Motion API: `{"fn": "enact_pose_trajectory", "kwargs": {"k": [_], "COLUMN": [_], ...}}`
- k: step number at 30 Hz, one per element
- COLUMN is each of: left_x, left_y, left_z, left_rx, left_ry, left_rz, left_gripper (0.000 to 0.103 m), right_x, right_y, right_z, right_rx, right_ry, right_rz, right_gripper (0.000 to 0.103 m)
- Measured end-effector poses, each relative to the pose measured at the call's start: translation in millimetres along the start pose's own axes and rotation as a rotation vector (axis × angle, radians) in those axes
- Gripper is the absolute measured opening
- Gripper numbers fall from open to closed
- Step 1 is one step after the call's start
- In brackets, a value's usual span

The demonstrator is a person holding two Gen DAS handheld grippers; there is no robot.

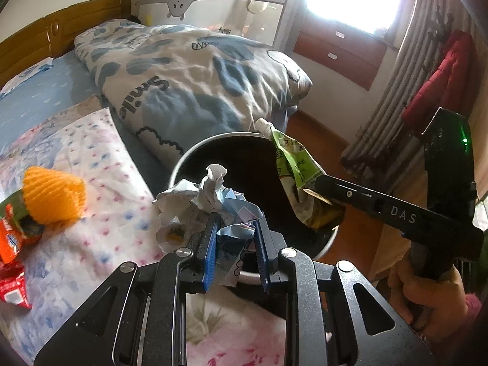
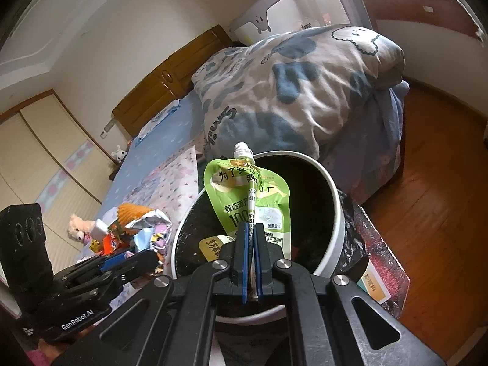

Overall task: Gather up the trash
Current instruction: 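Carry foil and green pouch over the bin and open both tools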

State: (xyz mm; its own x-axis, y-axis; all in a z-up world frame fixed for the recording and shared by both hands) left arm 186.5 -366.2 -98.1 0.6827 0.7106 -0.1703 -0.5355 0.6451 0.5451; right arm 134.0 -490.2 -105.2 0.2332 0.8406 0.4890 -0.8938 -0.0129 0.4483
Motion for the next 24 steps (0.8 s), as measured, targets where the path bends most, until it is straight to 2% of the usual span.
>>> {"fn": "enact_pose_trajectory", "kwargs": {"k": [18,20,21,23,24], "left_x": [-7.7,-8.1,-8.8,-9.6,-9.2], "left_y": [-27.2,-28.8,-28.6,-27.1,-25.6], "left_z": [-4.6,-5.5,-5.8,-7.0,-7.3], "left_rx": [0.054,0.060,0.062,0.060,0.057], "left_ry": [0.019,0.020,0.022,0.017,0.014], "left_rz": [-0.031,-0.030,-0.036,-0.031,-0.025], "left_gripper": [0.022,0.031,0.034,0.049,0.053], "right_x": [-11.7,-13.8,-14.2,-15.3,-16.0], "right_y": [-14.1,-15.4,-15.9,-15.6,-15.0], "right_z": [0.4,0.4,0.4,1.9,2.7], "right_rx": [0.036,0.039,0.042,0.037,0.034], "right_ry": [-0.003,-0.004,-0.003,-0.013,-0.017], "right_rz": [-0.023,-0.030,-0.031,-0.036,-0.038], "right_gripper": [0.003,0.004,0.009,0.009,0.009]}}
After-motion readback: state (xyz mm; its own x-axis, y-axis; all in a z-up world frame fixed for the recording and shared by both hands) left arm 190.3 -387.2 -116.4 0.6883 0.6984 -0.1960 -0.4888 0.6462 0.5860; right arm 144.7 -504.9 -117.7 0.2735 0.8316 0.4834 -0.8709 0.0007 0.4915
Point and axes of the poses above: each gripper's, at about its wrist camera, not at the fingertips, and y roughly against the way its jaws point, x to its left, z to its top, the point moved 8 cm from there along -y, roughly the way its jaws point, and after that the axes turned 14 degrees about -x, right-handed, at the moved point
